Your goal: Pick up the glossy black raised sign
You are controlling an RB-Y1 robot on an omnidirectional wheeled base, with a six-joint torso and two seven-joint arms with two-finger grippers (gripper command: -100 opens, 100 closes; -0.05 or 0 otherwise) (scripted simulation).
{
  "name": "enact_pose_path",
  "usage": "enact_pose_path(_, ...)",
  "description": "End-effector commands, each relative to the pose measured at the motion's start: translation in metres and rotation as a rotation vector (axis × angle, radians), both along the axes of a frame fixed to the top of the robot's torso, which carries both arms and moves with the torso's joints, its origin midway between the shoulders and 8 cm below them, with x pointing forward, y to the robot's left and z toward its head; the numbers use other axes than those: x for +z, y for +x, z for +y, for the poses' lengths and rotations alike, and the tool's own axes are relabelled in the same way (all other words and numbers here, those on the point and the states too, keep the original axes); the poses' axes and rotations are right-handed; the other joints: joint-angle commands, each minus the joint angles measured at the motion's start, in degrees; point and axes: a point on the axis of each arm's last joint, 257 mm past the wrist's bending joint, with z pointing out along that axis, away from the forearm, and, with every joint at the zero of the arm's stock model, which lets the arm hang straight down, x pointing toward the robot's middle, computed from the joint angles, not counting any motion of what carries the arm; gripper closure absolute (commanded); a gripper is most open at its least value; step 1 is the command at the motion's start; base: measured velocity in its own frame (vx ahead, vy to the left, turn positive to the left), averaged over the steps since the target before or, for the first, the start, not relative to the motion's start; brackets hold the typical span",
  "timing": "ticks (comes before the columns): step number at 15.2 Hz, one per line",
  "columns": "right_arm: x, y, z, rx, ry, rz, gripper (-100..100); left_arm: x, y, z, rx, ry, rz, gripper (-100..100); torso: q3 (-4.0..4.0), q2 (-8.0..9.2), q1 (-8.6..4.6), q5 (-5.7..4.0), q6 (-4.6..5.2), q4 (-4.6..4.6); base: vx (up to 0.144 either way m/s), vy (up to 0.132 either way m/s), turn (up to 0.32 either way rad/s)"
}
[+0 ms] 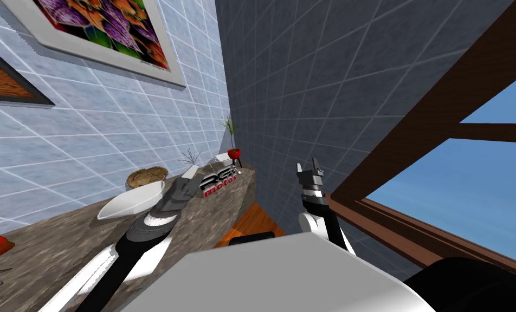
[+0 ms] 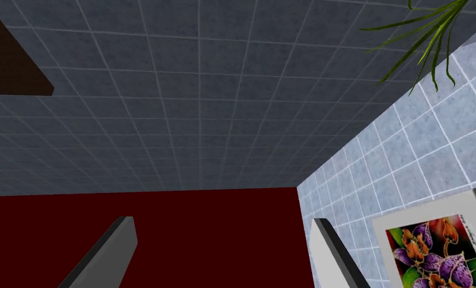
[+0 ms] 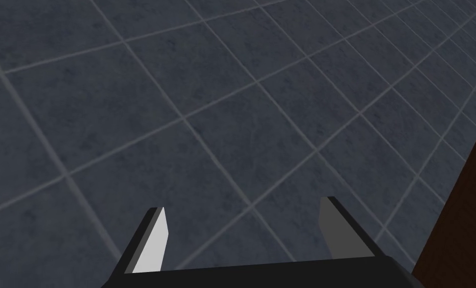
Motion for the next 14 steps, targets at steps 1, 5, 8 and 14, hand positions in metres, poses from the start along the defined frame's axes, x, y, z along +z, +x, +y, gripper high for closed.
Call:
enact_pose_path(1,0.000,0.000,0.000,0.000,0.000,0.000,0,-0.004,-0.002,-0.005,0.009,0.101,-0.022,-100,0.00,0.00,0.00,0.00,0.00,0.00,0.039,0.022,-0.135)
enact_pose_path(5,0.000,0.000,0.000,0.000,0.000,0.000,0,-0.014,-0.008,-0.013,0.039,0.335,-0.093,-100,0.00,0.01,0.00,0.00,-0.02,0.00,0.041,0.025,-0.127)
enact_pose_path(8,0.000,0.000,0.000,0.000,0.000,0.000,0,-0.024,-0.010,-0.019,0.044,0.488,-0.134,-100,-0.01,-0.03,0.04,0.00,0.01,0.00,0.051,0.036,-0.181)
enact_pose_path(14,0.000,0.000,0.000,0.000,0.000,0.000,0,-0.044,-0.014,-0.024,0.050,0.768,-0.228,-100,-0.04,-0.08,0.04,0.01,0.00,-0.02,0.047,0.031,-0.129)
